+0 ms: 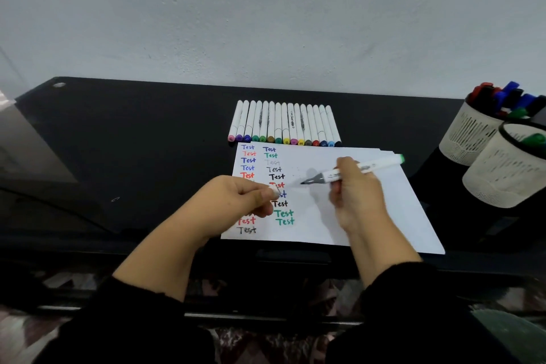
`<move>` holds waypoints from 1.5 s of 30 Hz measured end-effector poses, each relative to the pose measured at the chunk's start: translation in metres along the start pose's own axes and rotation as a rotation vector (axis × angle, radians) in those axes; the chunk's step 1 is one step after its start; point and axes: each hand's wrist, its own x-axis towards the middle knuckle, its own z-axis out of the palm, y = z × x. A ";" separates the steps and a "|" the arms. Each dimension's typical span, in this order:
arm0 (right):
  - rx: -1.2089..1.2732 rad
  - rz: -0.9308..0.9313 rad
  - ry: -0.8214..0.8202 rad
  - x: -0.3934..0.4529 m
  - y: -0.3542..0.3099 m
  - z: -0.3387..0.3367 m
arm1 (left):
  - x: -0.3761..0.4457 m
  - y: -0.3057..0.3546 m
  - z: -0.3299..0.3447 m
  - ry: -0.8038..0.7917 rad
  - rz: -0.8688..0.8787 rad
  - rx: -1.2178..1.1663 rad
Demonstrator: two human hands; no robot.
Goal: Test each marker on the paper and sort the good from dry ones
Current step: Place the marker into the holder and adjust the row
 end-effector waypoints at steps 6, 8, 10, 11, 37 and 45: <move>-0.142 -0.010 -0.063 0.001 0.006 -0.006 | 0.006 -0.004 0.005 0.069 -0.023 0.068; -0.155 -0.016 -0.077 -0.003 0.006 -0.006 | 0.007 -0.004 0.007 0.081 -0.023 0.085; -0.181 -0.042 -0.091 -0.005 0.004 -0.010 | 0.008 -0.006 0.005 0.097 -0.019 0.085; -0.207 -0.061 -0.108 -0.007 0.004 -0.013 | 0.008 -0.006 0.004 0.102 -0.019 0.087; -0.754 -0.313 -0.279 -0.025 0.031 -0.018 | 0.008 -0.019 0.004 0.090 0.013 0.111; -0.740 -0.315 -0.242 -0.020 0.032 -0.021 | 0.008 -0.020 0.006 0.090 0.024 0.106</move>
